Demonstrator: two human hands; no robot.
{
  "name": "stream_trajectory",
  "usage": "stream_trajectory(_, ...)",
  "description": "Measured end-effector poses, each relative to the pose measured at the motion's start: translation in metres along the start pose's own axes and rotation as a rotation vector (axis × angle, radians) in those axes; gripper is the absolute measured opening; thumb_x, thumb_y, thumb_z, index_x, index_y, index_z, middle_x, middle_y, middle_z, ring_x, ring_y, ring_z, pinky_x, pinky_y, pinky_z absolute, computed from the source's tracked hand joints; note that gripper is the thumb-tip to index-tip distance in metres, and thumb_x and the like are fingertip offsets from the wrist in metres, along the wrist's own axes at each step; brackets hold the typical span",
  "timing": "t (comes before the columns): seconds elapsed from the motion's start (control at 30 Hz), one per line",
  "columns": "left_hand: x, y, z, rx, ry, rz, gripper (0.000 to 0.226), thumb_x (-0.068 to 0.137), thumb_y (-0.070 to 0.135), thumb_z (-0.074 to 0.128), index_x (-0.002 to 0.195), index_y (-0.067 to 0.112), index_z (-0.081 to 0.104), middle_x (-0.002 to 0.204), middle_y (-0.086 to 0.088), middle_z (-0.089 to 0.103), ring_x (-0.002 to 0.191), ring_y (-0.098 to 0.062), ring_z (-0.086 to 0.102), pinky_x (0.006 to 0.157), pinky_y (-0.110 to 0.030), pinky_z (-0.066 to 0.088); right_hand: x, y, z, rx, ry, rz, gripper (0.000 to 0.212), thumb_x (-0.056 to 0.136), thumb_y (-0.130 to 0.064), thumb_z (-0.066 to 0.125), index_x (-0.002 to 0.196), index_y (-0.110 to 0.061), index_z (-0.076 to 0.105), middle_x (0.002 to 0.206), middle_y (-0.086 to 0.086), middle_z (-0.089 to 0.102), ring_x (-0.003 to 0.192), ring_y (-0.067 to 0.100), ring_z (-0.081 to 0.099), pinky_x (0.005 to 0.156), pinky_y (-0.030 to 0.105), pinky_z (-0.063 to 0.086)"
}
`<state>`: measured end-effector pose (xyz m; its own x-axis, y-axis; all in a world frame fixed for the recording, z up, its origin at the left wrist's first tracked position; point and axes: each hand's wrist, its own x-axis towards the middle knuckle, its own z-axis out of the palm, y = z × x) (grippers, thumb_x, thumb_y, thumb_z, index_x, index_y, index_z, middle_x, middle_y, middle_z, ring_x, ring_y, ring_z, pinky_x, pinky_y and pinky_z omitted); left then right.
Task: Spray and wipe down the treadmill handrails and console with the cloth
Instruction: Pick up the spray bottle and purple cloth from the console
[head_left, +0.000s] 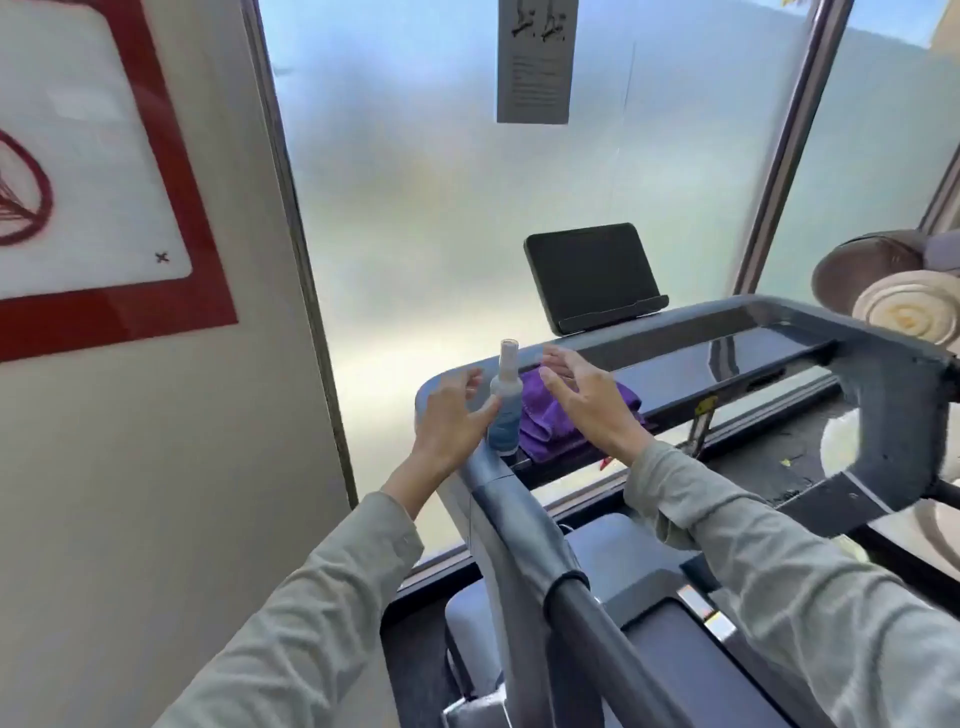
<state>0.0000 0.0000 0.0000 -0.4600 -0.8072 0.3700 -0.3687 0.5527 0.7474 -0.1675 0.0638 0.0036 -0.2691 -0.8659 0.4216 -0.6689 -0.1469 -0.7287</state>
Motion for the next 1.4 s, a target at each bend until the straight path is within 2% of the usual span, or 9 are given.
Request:
stream_trajectory(0.07, 0.013, -0.001, 0.005, -0.047, -0.011, 0.007, 0.047, 0.093, 0.027, 0.064, 0.132, 0.002, 0.052, 0.127, -0.011, 0.06, 0.115, -0.023, 0.057, 0.099, -0.033, 0.045, 0.012, 0.003, 0.002, 0.113, 0.017, -0.01, 0.041, 0.102, -0.018, 0.052, 0.14, -0.004, 0.048, 0.133, 0.012, 0.06, 0.123, 0.017, 0.056, 0.099, 0.013, 0.043)
stream_trajectory(0.13, 0.02, -0.002, 0.007, -0.078, -0.048, 0.031, 0.042, 0.092, 0.029, 0.065, 0.126, 0.005, 0.057, 0.123, -0.007, 0.063, 0.111, -0.02, 0.059, 0.093, -0.027, 0.046, 0.018, -0.001, 0.008, 0.216, 0.027, -0.01, 0.039, 0.101, -0.02, 0.053, 0.138, -0.007, 0.051, 0.13, 0.008, 0.063, 0.119, 0.012, 0.059, 0.092, 0.008, 0.043)
stream_trajectory(0.27, 0.033, -0.01, 0.006, -0.182, -0.146, 0.051, 0.029, 0.092, 0.029, 0.065, 0.114, 0.01, 0.065, 0.111, -0.002, 0.069, 0.104, -0.018, 0.064, 0.086, -0.02, 0.049, 0.028, 0.001, 0.017, 0.462, 0.002, -0.004, 0.036, 0.1, -0.02, 0.054, 0.135, -0.009, 0.055, 0.127, 0.004, 0.066, 0.116, 0.009, 0.063, 0.093, 0.015, 0.047)
stream_trajectory(0.4, 0.043, -0.019, 0.005, -0.286, -0.222, 0.042, 0.019, 0.091, 0.021, 0.066, 0.105, 0.009, 0.066, 0.099, -0.001, 0.07, 0.097, -0.017, 0.067, 0.088, -0.023, 0.052, 0.032, 0.002, 0.027, 0.609, -0.053, -0.005, 0.031, 0.099, -0.013, 0.053, 0.128, -0.006, 0.06, 0.113, 0.008, 0.071, 0.106, 0.013, 0.068, 0.086, 0.019, 0.051)
stream_trajectory(0.7, 0.05, -0.027, 0.014, -0.393, -0.212, -0.001, 0.032, 0.086, 0.021, 0.072, 0.107, -0.001, 0.063, 0.103, -0.01, 0.073, 0.094, -0.02, 0.071, 0.085, -0.035, 0.056, 0.032, 0.002, 0.044, 0.779, -0.015, 0.07, 0.029, 0.092, -0.035, 0.053, 0.112, -0.019, 0.066, 0.092, -0.004, 0.067, 0.092, 0.014, 0.063, 0.083, 0.026, 0.054)
stream_trajectory(0.97, 0.051, -0.033, 0.014, -0.521, -0.24, -0.022, 0.019, 0.085, 0.013, 0.072, 0.098, 0.002, 0.064, 0.095, -0.011, 0.072, 0.085, -0.011, 0.071, 0.075, -0.017, 0.054, 0.035, 0.002, 0.056, 0.942, -0.007, 0.084, 0.026, 0.084, -0.045, 0.06, 0.1, -0.027, 0.071, 0.086, -0.005, 0.056, 0.087, 0.017, 0.054, 0.091, 0.042, 0.047)
stream_trajectory(1.23, 0.051, -0.033, 0.015, -0.516, -0.224, 0.004, 0.022, 0.084, 0.016, 0.073, 0.099, 0.002, 0.064, 0.099, -0.012, 0.071, 0.087, -0.016, 0.071, 0.078, -0.025, 0.054, 0.042, -0.006, 0.057, 1.017, 0.0, 0.081, 0.034, 0.078, -0.056, 0.062, 0.098, -0.031, 0.073, 0.084, -0.01, 0.06, 0.076, 0.003, 0.059, 0.072, 0.02, 0.052)
stream_trajectory(1.33, 0.054, -0.034, 0.014, -0.49, -0.23, -0.014, 0.028, 0.083, 0.02, 0.074, 0.102, 0.001, 0.066, 0.102, -0.011, 0.073, 0.093, -0.023, 0.071, 0.083, -0.03, 0.055, 0.046, -0.005, 0.053, 1.065, -0.039, 0.097, 0.038, 0.079, -0.05, 0.061, 0.106, -0.024, 0.068, 0.086, -0.007, 0.058, 0.077, 0.007, 0.057, 0.074, 0.026, 0.051)
stream_trajectory(1.4, 0.057, -0.034, 0.014, -0.497, -0.246, -0.019, 0.028, 0.082, 0.02, 0.075, 0.101, 0.001, 0.067, 0.101, -0.009, 0.073, 0.093, -0.024, 0.071, 0.081, -0.028, 0.055, 0.048, -0.002, 0.048, 1.076, -0.051, 0.121, 0.038, 0.082, -0.046, 0.057, 0.112, -0.023, 0.066, 0.088, -0.006, 0.06, 0.085, 0.011, 0.055, 0.085, 0.035, 0.049)
